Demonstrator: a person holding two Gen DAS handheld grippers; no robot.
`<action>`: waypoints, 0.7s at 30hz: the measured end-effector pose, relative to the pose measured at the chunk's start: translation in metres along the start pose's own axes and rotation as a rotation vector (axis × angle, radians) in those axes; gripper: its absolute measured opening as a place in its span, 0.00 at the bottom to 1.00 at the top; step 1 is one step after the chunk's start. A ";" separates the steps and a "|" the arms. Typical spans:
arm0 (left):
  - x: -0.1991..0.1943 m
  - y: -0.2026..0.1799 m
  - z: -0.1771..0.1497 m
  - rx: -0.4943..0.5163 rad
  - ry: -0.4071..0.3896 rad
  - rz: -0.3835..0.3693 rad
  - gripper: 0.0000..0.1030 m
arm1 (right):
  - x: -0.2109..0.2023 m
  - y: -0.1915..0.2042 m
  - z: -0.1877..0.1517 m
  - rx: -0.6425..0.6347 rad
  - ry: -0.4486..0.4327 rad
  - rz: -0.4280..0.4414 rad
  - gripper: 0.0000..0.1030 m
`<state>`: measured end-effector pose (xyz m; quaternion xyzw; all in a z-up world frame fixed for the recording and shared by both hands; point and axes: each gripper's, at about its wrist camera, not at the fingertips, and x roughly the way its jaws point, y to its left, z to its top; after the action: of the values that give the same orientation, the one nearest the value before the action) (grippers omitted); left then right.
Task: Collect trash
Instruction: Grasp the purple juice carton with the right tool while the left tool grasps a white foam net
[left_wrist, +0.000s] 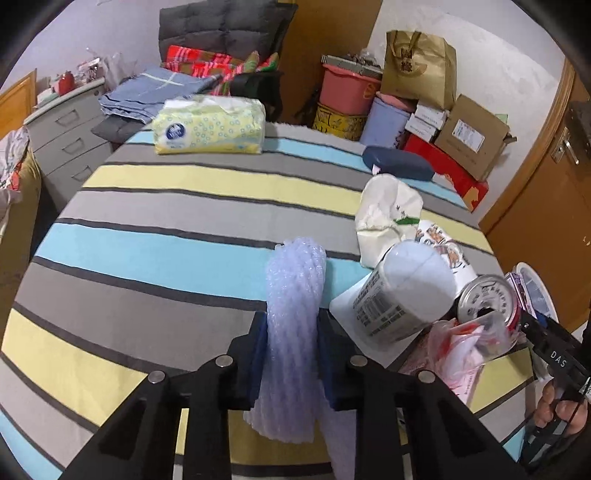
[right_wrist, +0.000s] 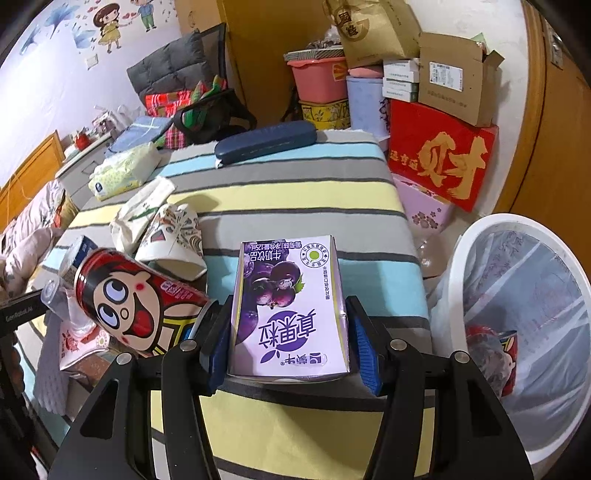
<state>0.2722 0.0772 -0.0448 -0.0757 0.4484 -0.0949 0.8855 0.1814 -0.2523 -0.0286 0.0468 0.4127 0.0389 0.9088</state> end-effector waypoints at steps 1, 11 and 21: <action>-0.003 0.000 0.000 -0.004 -0.009 0.001 0.25 | -0.001 -0.001 0.000 0.003 -0.004 -0.001 0.56; -0.049 -0.013 0.005 -0.006 -0.090 -0.007 0.25 | -0.016 -0.002 0.001 0.025 -0.045 0.009 0.56; -0.078 -0.067 0.005 0.067 -0.148 -0.085 0.25 | -0.042 -0.013 -0.002 0.049 -0.094 0.011 0.56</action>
<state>0.2245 0.0305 0.0333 -0.0717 0.3746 -0.1415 0.9135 0.1522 -0.2700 -0.0001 0.0731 0.3700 0.0314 0.9256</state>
